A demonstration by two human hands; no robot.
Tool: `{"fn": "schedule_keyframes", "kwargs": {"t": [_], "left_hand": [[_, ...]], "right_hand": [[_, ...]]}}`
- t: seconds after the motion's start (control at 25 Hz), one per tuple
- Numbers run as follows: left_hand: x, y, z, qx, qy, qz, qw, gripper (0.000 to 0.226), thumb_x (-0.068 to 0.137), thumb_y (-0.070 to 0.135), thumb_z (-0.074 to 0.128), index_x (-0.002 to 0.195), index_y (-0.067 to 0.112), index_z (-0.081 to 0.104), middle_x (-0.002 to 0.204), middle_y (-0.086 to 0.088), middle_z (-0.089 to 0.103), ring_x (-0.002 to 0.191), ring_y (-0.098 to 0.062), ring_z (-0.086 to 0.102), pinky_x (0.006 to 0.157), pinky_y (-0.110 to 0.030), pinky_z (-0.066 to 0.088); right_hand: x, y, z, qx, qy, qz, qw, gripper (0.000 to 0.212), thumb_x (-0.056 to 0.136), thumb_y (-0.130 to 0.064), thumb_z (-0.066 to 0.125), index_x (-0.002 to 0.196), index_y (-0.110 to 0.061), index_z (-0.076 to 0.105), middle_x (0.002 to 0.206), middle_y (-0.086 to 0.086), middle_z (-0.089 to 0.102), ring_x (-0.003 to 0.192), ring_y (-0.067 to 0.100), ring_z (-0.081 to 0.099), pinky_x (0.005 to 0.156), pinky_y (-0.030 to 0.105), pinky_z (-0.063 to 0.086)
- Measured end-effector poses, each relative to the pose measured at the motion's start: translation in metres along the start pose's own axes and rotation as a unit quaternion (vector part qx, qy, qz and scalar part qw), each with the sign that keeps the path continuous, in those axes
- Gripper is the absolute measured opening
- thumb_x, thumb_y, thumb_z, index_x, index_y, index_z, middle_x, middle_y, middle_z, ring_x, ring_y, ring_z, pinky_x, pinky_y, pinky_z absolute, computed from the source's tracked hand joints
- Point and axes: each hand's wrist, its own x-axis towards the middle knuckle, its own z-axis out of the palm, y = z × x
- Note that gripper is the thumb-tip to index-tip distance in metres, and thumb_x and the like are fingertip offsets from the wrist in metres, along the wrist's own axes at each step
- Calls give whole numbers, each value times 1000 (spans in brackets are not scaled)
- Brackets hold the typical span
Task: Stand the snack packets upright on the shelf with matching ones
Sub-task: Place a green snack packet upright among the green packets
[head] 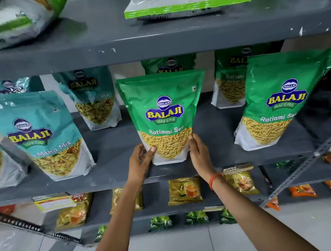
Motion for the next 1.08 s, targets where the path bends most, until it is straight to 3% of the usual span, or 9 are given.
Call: {"fn": "schedule_keyframes", "kwargs": {"t": [0.08,0.2,0.32,0.36,0.44,0.56,0.68,0.84,1.08], "left_hand": [[-1,1,18,-5,-11,-14,1000,18,88,16,62,101,8,54,96,3,67,78,11,64,65,-6,48],[-4,-1,37,3,-11,-36,999,23,83,24,67,100,15,53,99,2,67,83,7,65,70,-12,52],[-2,-3,38,-5,10,-47,999,24,82,29,68,97,18,54,97,3,68,82,4,66,69,-13,53],[-3,-4,37,-35,20,-58,998,21,84,30,65,96,17,55,97,1,68,82,0,67,70,-15,54],[-4,-6,34,-138,27,-75,987,14,91,28,55,95,14,58,97,-5,66,88,-13,64,81,-27,54],[-2,-3,36,-192,47,-90,976,10,92,19,54,92,14,62,94,-8,66,88,-20,61,84,-31,53],[4,3,43,-181,86,-118,973,17,89,25,61,98,10,64,93,-10,66,82,-21,60,76,-34,52],[10,2,45,-174,96,-127,972,15,89,29,61,93,15,64,86,-5,67,73,-16,60,61,-25,52],[11,2,42,-153,77,-114,979,13,90,30,58,89,18,62,84,-5,66,72,-17,58,65,-30,50]], "right_hand": [[3,8,-14,22,21,10,999,17,101,-21,36,102,-20,53,89,-20,56,83,-19,54,72,8,41],[8,20,-34,41,29,29,998,19,101,-26,35,104,-19,52,99,-3,60,99,9,56,85,24,40],[10,19,-43,71,18,24,997,20,100,-26,38,96,-24,57,92,-11,62,91,2,57,81,18,44],[11,21,-45,82,19,24,996,20,100,-26,41,98,-21,60,95,-8,64,94,3,59,83,20,46],[13,27,-47,105,35,29,993,24,97,-26,46,106,-11,62,107,8,66,103,16,59,90,35,47],[16,29,-49,147,72,46,986,19,95,-23,52,98,-12,68,101,12,67,99,21,60,90,46,47],[20,19,-51,168,93,39,981,16,92,-23,57,89,-23,72,93,4,71,94,19,63,89,44,51],[26,8,-59,146,65,3,987,17,91,-22,58,92,-31,72,97,-5,72,97,14,67,90,36,54],[42,-5,-74,140,-13,22,990,17,90,-10,58,89,-22,70,83,-8,76,82,4,69,74,22,59]]}}
